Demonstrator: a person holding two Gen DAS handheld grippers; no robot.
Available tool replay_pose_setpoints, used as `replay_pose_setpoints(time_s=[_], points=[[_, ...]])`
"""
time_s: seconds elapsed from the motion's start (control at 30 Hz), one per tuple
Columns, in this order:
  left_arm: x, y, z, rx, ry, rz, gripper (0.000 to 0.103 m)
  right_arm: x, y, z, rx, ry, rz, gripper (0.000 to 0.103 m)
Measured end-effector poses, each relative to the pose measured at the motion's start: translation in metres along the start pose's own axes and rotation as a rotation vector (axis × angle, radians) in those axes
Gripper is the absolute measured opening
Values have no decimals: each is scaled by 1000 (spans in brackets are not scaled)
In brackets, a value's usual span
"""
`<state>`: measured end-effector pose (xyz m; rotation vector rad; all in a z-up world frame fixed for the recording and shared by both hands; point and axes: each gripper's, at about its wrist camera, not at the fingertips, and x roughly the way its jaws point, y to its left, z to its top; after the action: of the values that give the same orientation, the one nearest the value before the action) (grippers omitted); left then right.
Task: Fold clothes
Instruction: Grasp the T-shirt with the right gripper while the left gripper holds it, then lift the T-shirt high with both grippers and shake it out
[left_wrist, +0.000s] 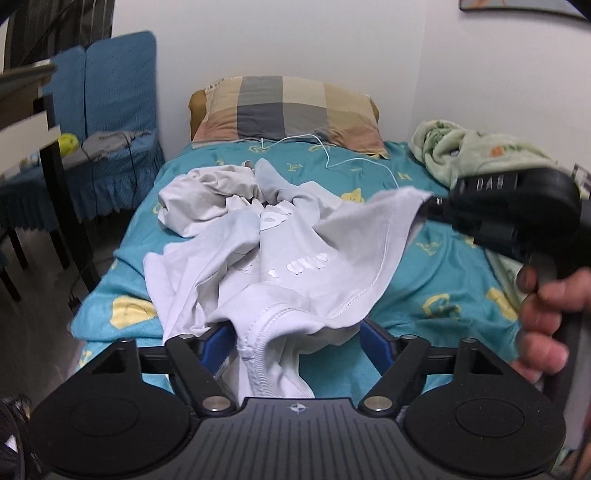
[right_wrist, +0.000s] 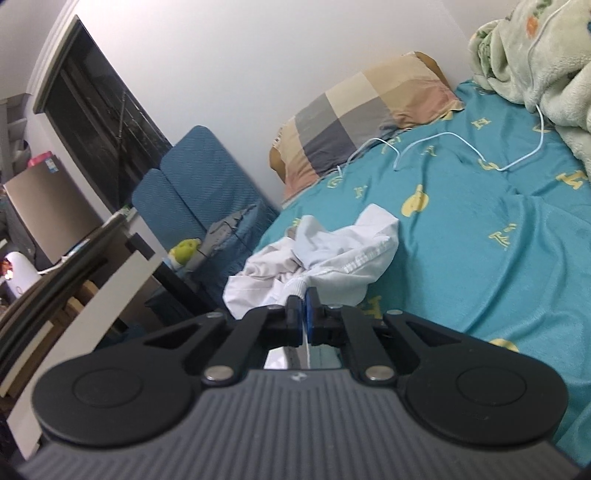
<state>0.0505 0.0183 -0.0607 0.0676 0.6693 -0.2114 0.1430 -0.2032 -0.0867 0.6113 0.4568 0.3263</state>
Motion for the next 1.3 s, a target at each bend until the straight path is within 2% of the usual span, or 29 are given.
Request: replay_pose_setpoints(time_s=[0.07, 0.17, 0.3, 0.43, 0.57, 0.67, 0.77, 0.83, 0.93, 1.03, 1.07, 1.1, 1.13, 1.2, 1.27, 1.3], points=[[8, 0, 0, 8, 25, 45, 78, -3, 2, 2, 3, -9, 14, 5], [17, 10, -1, -35, 67, 94, 78, -9, 4, 7, 10, -34, 36, 5], [14, 31, 2, -153, 35, 103, 78, -13, 7, 10, 13, -51, 54, 5], [9, 41, 5, -201, 6, 171, 78, -18, 11, 11, 11, -74, 63, 5], [5, 50, 6, -250, 3, 230, 80, -28, 16, 15, 0, -134, 73, 5], [4, 53, 4, -250, 23, 275, 84, -32, 21, 16, -28, -165, 36, 5], [9, 53, -2, -225, 107, 316, 85, -36, 27, 14, -97, -193, -65, 4], [13, 54, -4, -235, 154, 273, 84, -38, 26, 14, -123, -208, -123, 4], [16, 44, -7, -179, 196, 222, 82, -37, 19, 15, -132, -218, -194, 4], [13, 33, -9, -139, 190, 186, 70, -36, 19, 14, -193, -235, -275, 4], [9, 33, -9, -146, 158, 185, 61, -34, 18, 13, -201, -235, -293, 4], [4, 36, -7, -165, 106, 196, 51, -33, 16, 13, -205, -232, -310, 4], [-3, 40, -5, -187, 45, 212, 46, -30, 14, 12, -207, -222, -323, 4], [-14, 45, 2, -220, -53, 231, 22, -22, 11, 7, -207, -188, -326, 4], [-23, 48, 8, -242, -134, 239, 11, -16, 11, 3, -208, -162, -321, 4], [-27, 48, 11, -247, -164, 237, 9, -15, 13, 1, -210, -158, -314, 4]])
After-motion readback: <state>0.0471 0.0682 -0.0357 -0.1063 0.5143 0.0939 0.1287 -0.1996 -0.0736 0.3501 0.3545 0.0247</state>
